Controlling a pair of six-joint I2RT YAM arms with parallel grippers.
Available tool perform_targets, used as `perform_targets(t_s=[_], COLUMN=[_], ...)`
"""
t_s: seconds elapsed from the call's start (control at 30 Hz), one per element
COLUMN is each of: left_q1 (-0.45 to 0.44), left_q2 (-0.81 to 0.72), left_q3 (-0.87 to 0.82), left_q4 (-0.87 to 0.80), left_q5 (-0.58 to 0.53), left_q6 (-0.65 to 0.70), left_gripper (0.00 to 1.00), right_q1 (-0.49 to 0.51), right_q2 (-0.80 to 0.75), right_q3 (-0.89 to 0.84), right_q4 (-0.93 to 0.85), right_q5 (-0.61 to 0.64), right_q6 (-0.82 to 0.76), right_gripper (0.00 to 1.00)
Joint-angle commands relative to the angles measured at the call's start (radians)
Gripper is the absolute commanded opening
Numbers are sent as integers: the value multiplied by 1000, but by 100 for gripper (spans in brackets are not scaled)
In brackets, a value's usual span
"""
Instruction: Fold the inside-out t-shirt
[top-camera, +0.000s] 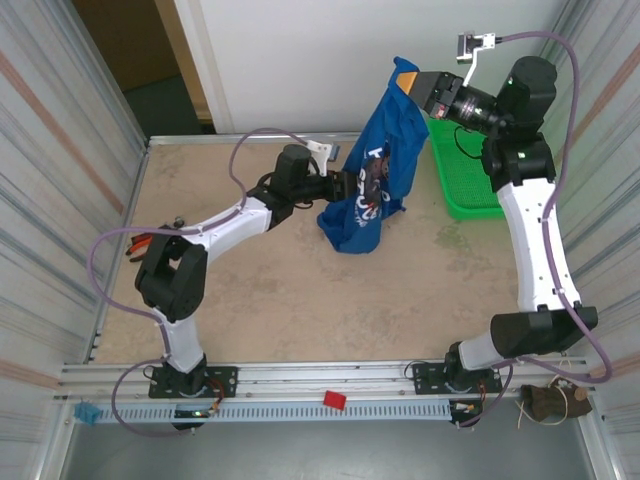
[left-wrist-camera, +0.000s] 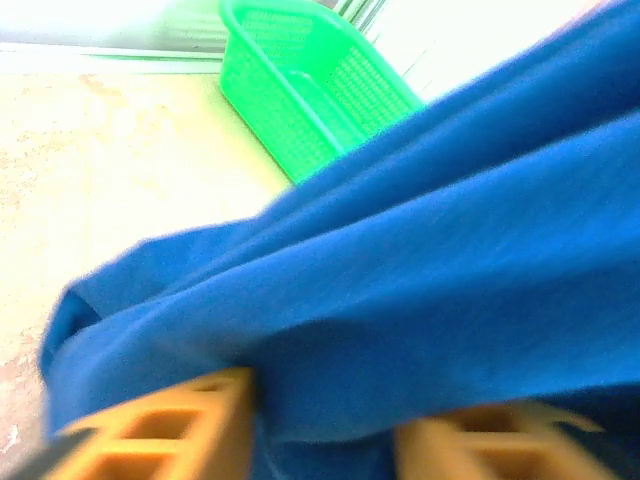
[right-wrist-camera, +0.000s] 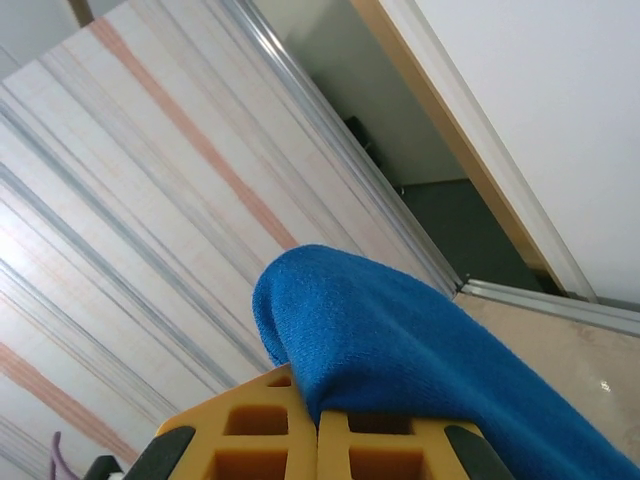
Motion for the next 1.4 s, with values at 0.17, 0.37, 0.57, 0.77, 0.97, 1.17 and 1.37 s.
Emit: perform_targets(t_s=[0.17,0.37,0.57,0.77,0.97,1.17,1.37], left_q1=[128,320,378,371,270,162,166], left_q2=[-76,-87,-98,-279,-545,-808,-1091], left_q3=[40,263,476,219,-390,-792,-861], left_q4=[-66,-163,-251,-193,-50,-90,-365], left_q5=[-53,-61,-63,-32,-74,-146,-306], left_q6=[58,45,78,51,0,-114,-283], left_gripper=[0,0,0,0,0,57,72], right_q1=[-66,-104,-102,-75,23,89,30], right_q2=[-5,167,265,113,-203,-571,-681], right_q3=[-16,101,298,9,-710,-1122,-1156], right_q4=[-29,8,-16,-76,-10,-197,-441], right_q5=[45,21,-23,2,128,441,623], right_q6=[-86,-61,-60,-203,-245,-214,-114], right_gripper=[0,0,0,0,24,64,64])
